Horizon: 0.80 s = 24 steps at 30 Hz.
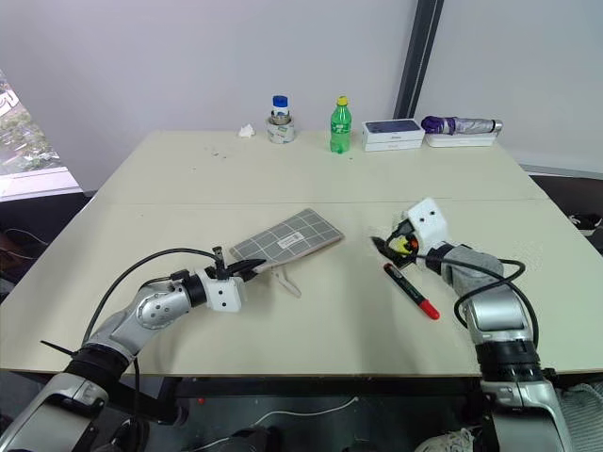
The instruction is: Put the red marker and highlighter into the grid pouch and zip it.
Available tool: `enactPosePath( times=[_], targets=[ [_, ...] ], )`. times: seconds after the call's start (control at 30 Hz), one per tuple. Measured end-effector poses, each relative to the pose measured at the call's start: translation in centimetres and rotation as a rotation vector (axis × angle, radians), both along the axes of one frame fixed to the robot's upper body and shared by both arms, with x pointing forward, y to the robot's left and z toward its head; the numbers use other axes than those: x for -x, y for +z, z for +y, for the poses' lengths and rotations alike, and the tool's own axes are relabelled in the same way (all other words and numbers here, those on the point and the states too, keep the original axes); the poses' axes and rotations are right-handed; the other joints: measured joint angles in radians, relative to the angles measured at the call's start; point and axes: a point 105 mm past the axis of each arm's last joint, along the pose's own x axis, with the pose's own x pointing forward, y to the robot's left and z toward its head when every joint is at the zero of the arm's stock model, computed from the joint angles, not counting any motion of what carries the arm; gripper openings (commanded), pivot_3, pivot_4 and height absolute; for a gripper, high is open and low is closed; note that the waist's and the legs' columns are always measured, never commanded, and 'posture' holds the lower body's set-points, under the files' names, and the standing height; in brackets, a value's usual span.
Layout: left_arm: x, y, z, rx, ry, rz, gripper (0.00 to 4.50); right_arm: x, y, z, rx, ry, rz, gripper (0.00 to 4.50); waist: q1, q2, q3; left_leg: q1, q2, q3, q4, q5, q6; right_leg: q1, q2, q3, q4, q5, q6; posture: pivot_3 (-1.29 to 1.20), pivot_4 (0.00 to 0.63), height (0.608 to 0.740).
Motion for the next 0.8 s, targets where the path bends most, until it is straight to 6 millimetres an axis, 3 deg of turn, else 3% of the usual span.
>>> enactPosePath(
  times=[0.27,0.37,0.5,0.57,0.63,0.73,0.8],
  targets=[
    [0.0,0.0,-0.1,-0.003,-0.008,-0.009,0.00,-1.5,-2.8,-1.3,-0.058,-0.191,0.143,4.46,0.000,0.000,0.000,0.000,0.000,0.000,0.000,0.000,0.000,-0.001,0.000,0.000,0.000,0.000,0.000,0.00,0.150,0.740],
    [0.0,0.0,-0.1,-0.004,-0.006,-0.008,0.00,-1.6,-3.2,-1.7,-0.072,-0.229,0.162,3.69,-0.001,0.000,0.000,0.000,0.000,0.000,0.000,0.000,0.000,0.000,0.000,0.000,0.000,0.000,0.000,0.00,0.150,0.740],
    [0.0,0.0,0.0,0.002,-0.001,-0.009,0.00,-1.6,-3.4,-1.5,-0.106,-0.234,0.174,1.64,-0.001,0.000,0.000,0.000,0.000,0.000,0.000,0.000,0.000,0.000,0.000,0.000,0.000,0.000,0.000,0.00,0.150,0.740],
    [0.0,0.0,0.0,0.008,0.004,-0.008,0.00,-1.7,-3.3,-1.2,-0.120,-0.211,0.170,0.91,-0.001,0.000,0.000,0.000,0.000,0.000,0.000,0.000,0.000,0.000,0.000,0.000,0.000,0.000,0.000,0.00,0.150,0.740],
    [0.0,0.1,0.2,0.021,0.015,0.000,0.00,-1.5,-2.8,0.0,-0.145,-0.124,0.143,0.94,-0.003,0.001,0.000,-0.001,0.000,0.000,0.000,0.000,0.000,-0.001,0.000,0.001,0.000,0.000,0.000,0.00,0.150,0.740],
    [-0.1,0.1,0.2,0.026,0.020,0.004,0.00,-0.1,-0.1,4.9,-0.121,0.214,-0.004,0.94,-0.011,0.001,0.000,-0.001,0.000,0.000,-0.001,0.000,0.000,-0.002,0.000,0.000,0.000,0.000,0.000,0.00,0.150,0.740],
    [-0.1,0.1,0.0,0.030,0.016,0.005,0.00,1.5,0.6,7.3,-0.061,0.398,-0.050,0.94,-0.012,0.001,0.000,-0.001,0.000,0.000,0.000,0.000,0.001,-0.001,0.000,0.000,0.000,0.000,0.000,0.00,0.150,0.740]
  ],
)
